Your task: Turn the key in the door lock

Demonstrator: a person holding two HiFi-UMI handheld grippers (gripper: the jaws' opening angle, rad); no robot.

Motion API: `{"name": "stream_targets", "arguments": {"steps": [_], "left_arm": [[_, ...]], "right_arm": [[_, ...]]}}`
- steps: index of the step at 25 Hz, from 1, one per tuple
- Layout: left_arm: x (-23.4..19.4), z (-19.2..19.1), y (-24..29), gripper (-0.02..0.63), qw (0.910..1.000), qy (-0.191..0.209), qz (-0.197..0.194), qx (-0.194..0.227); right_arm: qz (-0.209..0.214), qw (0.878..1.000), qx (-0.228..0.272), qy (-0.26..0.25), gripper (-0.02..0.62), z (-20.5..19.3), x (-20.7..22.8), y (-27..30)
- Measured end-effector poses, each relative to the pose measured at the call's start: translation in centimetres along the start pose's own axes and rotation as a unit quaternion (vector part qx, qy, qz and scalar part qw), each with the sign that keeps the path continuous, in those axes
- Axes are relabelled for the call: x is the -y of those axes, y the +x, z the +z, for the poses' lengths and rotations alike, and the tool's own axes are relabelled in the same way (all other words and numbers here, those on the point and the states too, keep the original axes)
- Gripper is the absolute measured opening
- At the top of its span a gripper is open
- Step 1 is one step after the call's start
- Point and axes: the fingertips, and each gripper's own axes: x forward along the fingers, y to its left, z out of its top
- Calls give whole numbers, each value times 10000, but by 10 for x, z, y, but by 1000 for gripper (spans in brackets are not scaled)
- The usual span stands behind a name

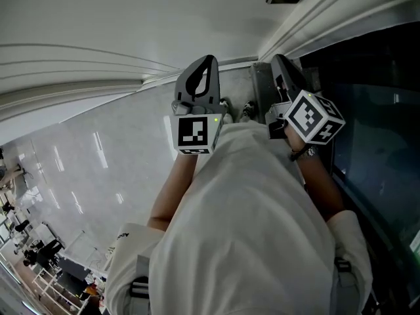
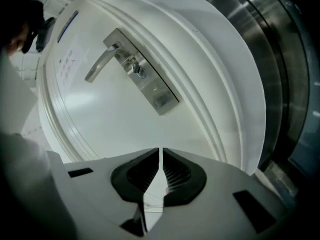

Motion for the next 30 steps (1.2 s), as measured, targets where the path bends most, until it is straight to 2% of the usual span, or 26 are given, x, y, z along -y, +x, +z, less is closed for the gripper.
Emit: {"name": "stream_targets", "arguments": {"steps": [5,10,15,20,22,25,30], "left_arm": [[-1,-4,-2,9,10000,-7,-12,-49],[7,-9,-3,9,9998,3,-153,-119],[21,-12,-3,9,9993,-17,-332,-189],[31,-16,-3,9,9985,-31,-485,-260],[31,-14,-4,9,9984,-24,-493,-269],[32,-14,-6,9,9987,-22,-461,-236],[30,-24,-5,9,9987,-19,-437,-269]], "right_arm": [[-154,9896,144,-1426,14,-11,-4,-10],[-62,9763,348,-2135,14,-20,-15,-15],[448,9701,588,-2312,5,-23,-31,-15],[172,9477,1031,-3017,3,-15,-38,-22],[96,9440,1104,-3109,3,-12,-42,-24],[-1,9419,1112,-3170,3,-15,-36,-28],[-144,9494,1001,-2974,3,-24,-22,-24]]}}
